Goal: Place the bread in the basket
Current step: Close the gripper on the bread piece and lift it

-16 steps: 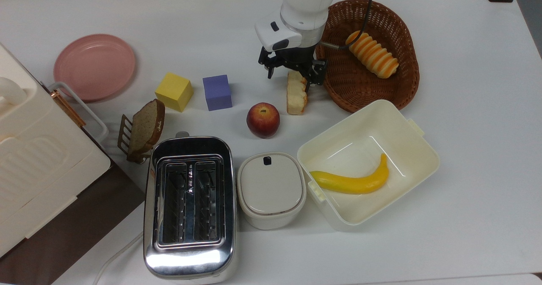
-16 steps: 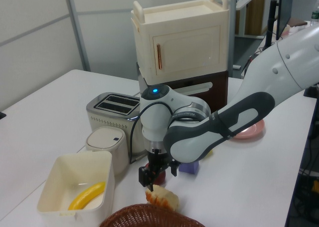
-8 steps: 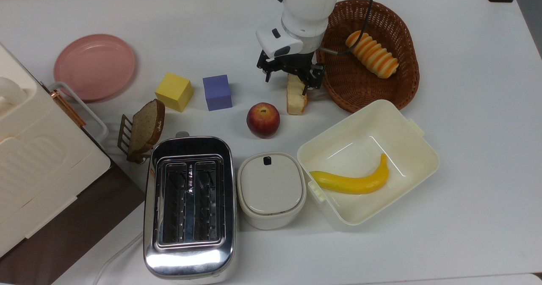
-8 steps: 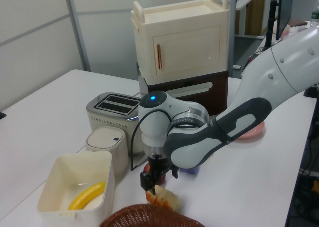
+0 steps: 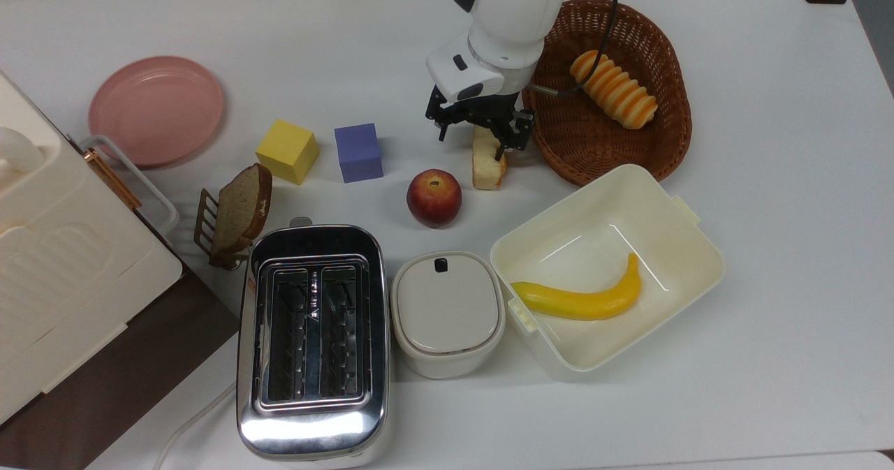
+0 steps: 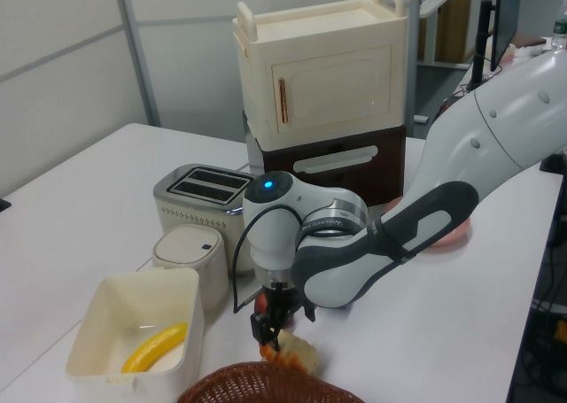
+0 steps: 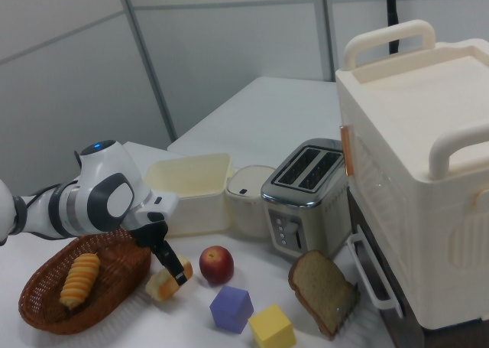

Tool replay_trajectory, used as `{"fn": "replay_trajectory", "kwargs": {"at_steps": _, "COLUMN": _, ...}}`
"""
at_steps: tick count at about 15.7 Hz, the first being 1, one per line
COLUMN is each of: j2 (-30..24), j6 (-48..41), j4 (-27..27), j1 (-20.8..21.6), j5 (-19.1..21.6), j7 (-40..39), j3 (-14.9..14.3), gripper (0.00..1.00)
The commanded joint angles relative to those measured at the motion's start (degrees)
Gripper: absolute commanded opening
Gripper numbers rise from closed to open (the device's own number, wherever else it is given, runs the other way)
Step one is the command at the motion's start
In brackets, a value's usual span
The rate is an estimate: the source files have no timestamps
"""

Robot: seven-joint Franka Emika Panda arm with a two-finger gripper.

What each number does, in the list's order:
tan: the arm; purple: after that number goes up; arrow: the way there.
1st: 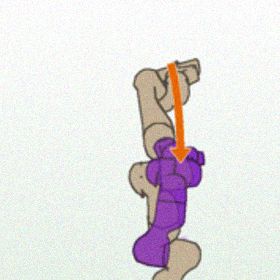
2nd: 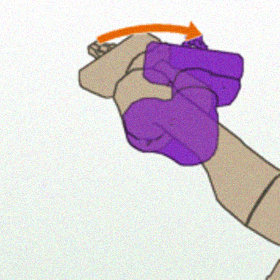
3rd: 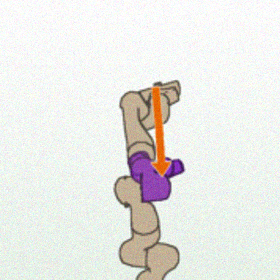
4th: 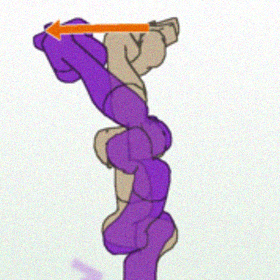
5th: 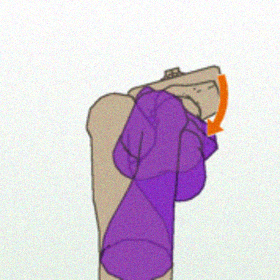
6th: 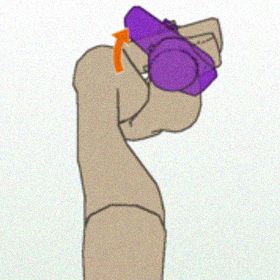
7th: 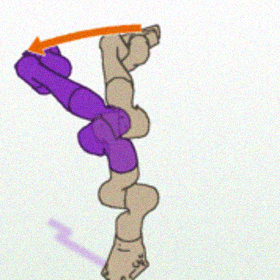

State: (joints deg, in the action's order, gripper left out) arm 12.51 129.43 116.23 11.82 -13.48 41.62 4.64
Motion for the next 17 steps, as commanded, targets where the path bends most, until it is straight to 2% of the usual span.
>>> {"fn": "replay_trajectory", "kwargs": {"at_steps": 1, "j2": 0.1, "j6": 1.5, "j4": 0.5, "j1": 0.8, "j5": -2.1, "j7": 0.7, "j3": -0.4, "gripper": 0.12}}
{"fn": "replay_trajectory", "kwargs": {"at_steps": 2, "j2": 0.1, "j6": 1.8, "j4": 0.6, "j1": 0.8, "j5": -2.2, "j7": 0.7, "j3": -0.5, "gripper": 0.00}}
{"fn": "replay_trajectory", "kwargs": {"at_steps": 5, "j2": 0.1, "j6": 1.9, "j4": 0.6, "j1": 0.8, "j5": -2.3, "j7": -0.2, "j3": -0.5, "gripper": 0.00}}
{"fn": "replay_trajectory", "kwargs": {"at_steps": 6, "j2": 0.1, "j6": 1.9, "j4": 0.6, "j1": 0.8, "j5": -2.3, "j7": -0.3, "j3": -0.4, "gripper": 0.06}}
{"fn": "replay_trajectory", "kwargs": {"at_steps": 8, "j2": 0.1, "j6": 1.7, "j4": 0.6, "j1": 0.8, "j5": -2.3, "j7": -0.1, "j3": -0.4, "gripper": 0.88}}
{"fn": "replay_trajectory", "kwargs": {"at_steps": 9, "j2": 0.1, "j6": 1.4, "j4": 0.6, "j1": 0.8, "j5": -2.3, "j7": -0.1, "j3": -0.3, "gripper": 0.91}}
{"fn": "replay_trajectory", "kwargs": {"at_steps": 11, "j2": 0.1, "j6": 1.5, "j4": 0.6, "j1": 0.8, "j5": -2.4, "j7": -0.2, "j3": -0.3, "gripper": 0.05}}
{"fn": "replay_trajectory", "kwargs": {"at_steps": 12, "j2": 0.1, "j6": 1.5, "j4": 0.6, "j1": 0.8, "j5": -2.5, "j7": -0.3, "j3": -0.3, "gripper": 0.00}}
{"fn": "replay_trajectory", "kwargs": {"at_steps": 17, "j2": 0.1, "j6": 1.5, "j4": 0.6, "j1": 0.8, "j5": -3.8, "j7": -1.1, "j3": -0.3, "gripper": 0.00}}
